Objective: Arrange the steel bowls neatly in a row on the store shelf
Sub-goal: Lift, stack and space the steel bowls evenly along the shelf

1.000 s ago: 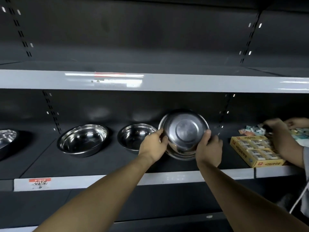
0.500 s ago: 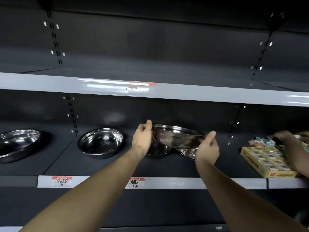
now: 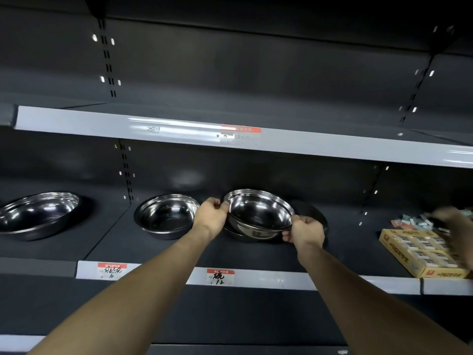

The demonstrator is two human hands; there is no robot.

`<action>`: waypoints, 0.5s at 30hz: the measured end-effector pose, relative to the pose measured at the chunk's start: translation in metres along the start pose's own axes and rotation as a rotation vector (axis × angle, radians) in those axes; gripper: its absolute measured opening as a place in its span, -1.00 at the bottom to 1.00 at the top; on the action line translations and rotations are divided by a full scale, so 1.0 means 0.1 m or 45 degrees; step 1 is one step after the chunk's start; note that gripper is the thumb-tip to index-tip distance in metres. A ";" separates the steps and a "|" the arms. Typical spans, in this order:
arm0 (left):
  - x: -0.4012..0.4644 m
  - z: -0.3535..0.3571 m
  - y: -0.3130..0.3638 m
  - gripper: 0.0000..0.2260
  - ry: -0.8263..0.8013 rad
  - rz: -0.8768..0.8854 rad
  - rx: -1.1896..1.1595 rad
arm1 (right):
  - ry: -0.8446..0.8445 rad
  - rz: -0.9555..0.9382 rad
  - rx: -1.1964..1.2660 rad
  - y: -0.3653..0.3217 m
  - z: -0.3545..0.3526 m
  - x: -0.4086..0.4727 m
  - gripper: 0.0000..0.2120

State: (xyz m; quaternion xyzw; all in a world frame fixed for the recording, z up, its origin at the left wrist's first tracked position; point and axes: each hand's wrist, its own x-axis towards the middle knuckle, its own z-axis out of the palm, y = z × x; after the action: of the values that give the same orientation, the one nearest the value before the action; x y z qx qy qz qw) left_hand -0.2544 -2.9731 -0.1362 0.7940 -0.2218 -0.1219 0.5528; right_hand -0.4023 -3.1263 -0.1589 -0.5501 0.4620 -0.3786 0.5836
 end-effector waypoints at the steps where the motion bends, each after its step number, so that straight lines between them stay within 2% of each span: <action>1: 0.01 -0.04 -0.01 -0.72 -0.018 0.012 0.046 | 0.001 0.004 0.002 0.01 0.02 0.01 -0.82; 3: 0.03 -0.15 -0.03 -0.66 -0.047 0.038 0.209 | 0.004 0.012 0.037 0.00 0.05 0.02 -0.85; 5: 0.07 -0.28 -0.08 -0.63 -0.059 0.104 0.551 | 0.016 0.016 0.085 -0.02 0.11 0.03 -0.92; 8: 0.10 -0.48 -0.15 -0.66 -0.066 0.222 1.091 | 0.024 0.037 0.133 -0.04 0.22 0.06 -0.74; 10: 0.12 -0.57 -0.21 -0.64 -0.080 0.234 1.222 | 0.010 0.047 0.166 -0.03 0.31 0.08 -0.65; 15: 0.17 -0.66 -0.31 -0.65 -0.077 0.224 1.312 | -0.006 0.063 0.135 0.06 0.55 0.15 -0.66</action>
State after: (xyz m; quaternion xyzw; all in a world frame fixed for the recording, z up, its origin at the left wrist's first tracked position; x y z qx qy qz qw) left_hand -0.2037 -2.9181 -0.1402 0.9374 -0.3349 0.0271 0.0919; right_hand -0.3456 -3.1240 -0.1687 -0.5077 0.4533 -0.3868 0.6222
